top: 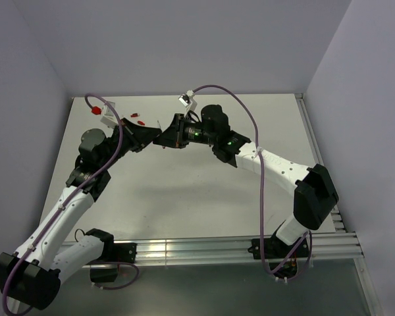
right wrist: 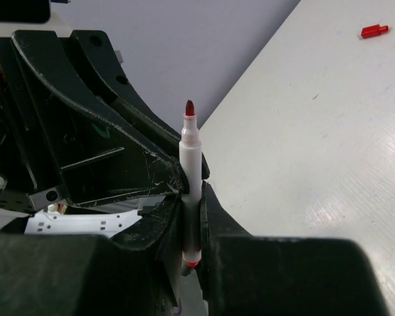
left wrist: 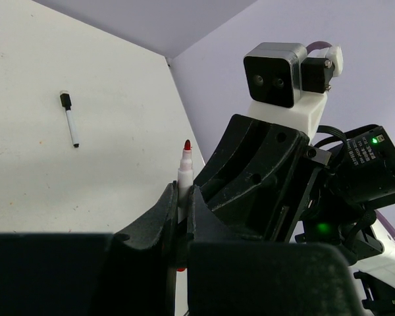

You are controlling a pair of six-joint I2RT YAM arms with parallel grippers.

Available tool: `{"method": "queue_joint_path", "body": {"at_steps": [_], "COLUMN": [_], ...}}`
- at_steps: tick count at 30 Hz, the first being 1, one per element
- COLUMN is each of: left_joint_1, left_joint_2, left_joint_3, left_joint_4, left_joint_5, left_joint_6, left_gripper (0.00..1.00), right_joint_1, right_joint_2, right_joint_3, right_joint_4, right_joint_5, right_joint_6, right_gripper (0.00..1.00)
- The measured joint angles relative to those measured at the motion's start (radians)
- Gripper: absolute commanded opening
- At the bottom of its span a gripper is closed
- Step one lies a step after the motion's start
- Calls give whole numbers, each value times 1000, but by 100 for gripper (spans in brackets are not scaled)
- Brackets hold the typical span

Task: Insert the pens into the pen caps
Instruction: Pick up the pen from the center of the board, then insert the pen cap onto the pen.

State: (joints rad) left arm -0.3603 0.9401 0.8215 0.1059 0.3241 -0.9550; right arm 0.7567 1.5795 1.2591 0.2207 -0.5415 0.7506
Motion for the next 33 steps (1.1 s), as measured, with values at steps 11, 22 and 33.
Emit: {"method": "queue_joint_path", "body": {"at_steps": [11, 22, 33], "left_joint_1": [-3, -6, -10], "left_joint_2": [0, 4, 3], "left_joint_3": [0, 3, 20], "left_joint_4": [-3, -21, -68], "left_joint_5": [-6, -9, -56], "left_joint_6": [0, 8, 19], "left_gripper": [6, 32, 43], "right_joint_1": [0, 0, -8], "right_joint_2": [2, 2, -3], "right_joint_3": [16, 17, 16], "right_joint_4": [-37, -58, -77], "right_joint_5": [7, 22, 60], "right_joint_6": [1, -13, -28], "right_gripper": [0, 0, 0]}}
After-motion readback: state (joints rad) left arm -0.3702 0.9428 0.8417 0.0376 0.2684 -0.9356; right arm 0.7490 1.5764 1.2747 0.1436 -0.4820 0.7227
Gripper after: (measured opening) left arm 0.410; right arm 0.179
